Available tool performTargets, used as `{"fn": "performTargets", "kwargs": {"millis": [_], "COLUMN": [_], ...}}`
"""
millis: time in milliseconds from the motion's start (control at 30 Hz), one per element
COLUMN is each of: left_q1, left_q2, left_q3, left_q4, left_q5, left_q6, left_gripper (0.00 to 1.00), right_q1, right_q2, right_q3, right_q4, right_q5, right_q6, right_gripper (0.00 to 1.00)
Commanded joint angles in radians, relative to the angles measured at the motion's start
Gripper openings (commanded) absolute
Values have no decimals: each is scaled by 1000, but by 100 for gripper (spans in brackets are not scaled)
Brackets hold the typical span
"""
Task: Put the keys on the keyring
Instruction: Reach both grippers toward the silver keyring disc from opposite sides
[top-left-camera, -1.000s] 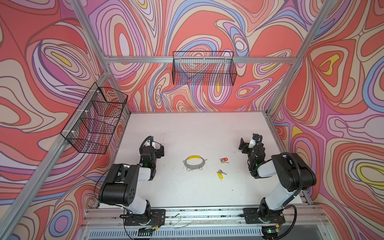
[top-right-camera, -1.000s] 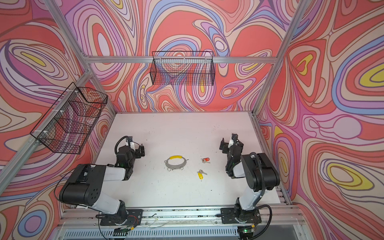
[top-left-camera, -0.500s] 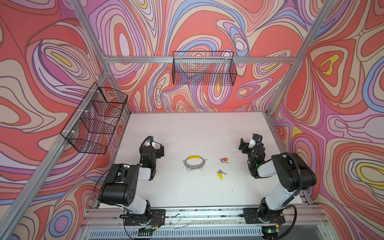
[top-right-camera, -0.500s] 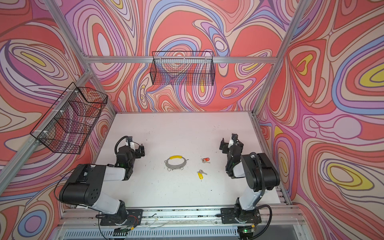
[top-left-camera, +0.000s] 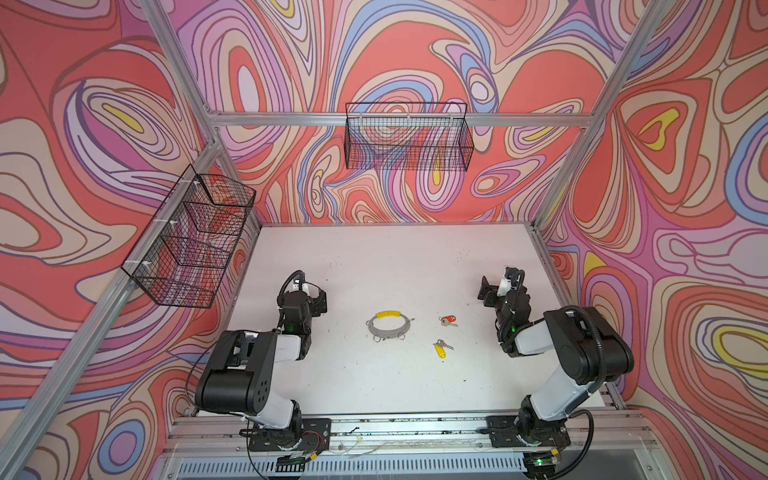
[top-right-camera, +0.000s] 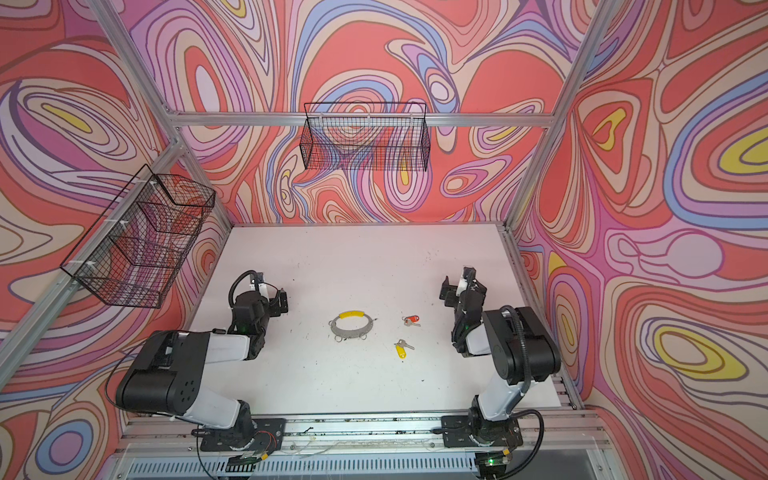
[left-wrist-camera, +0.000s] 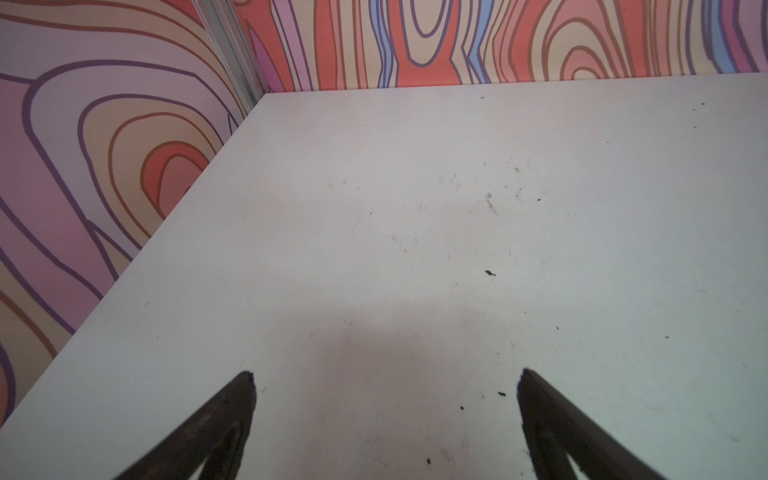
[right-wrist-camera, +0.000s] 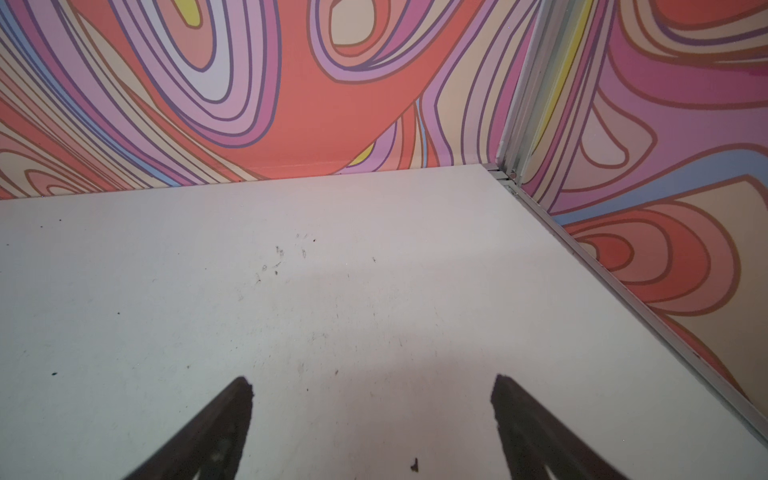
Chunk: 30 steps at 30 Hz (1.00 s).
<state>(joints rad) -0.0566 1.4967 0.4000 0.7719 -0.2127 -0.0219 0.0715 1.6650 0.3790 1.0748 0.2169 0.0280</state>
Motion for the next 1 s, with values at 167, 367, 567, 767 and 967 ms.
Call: {"fn": "performTargets", "kwargs": {"millis": [167,367,567,767,967], "left_q1": [-18,-81,-109,-170,-212], "left_q2": [-211,-260,-180,-30,60], "left_q3": [357,565,677,641,580], "left_q4": [-785,-1272,-1457,-1350,-1222], "left_q5": [30,127,462,711,724], "left_q6": [-185,-330,-400,-466,-509], "left_gripper": [100,87,72,63,62], "right_q1": [0,98,349,486,501], "right_q2": [-339,-352,-232,-97,16], "right_q3": [310,523,663,709,699], "right_q4": [-764,-1155,-1450,-1505,-1435], "right_q5": [-59,-261,-348,-449,-534], "right_q6": [109,264,373,530,596], "right_gripper": [90,83,75,71,71]}}
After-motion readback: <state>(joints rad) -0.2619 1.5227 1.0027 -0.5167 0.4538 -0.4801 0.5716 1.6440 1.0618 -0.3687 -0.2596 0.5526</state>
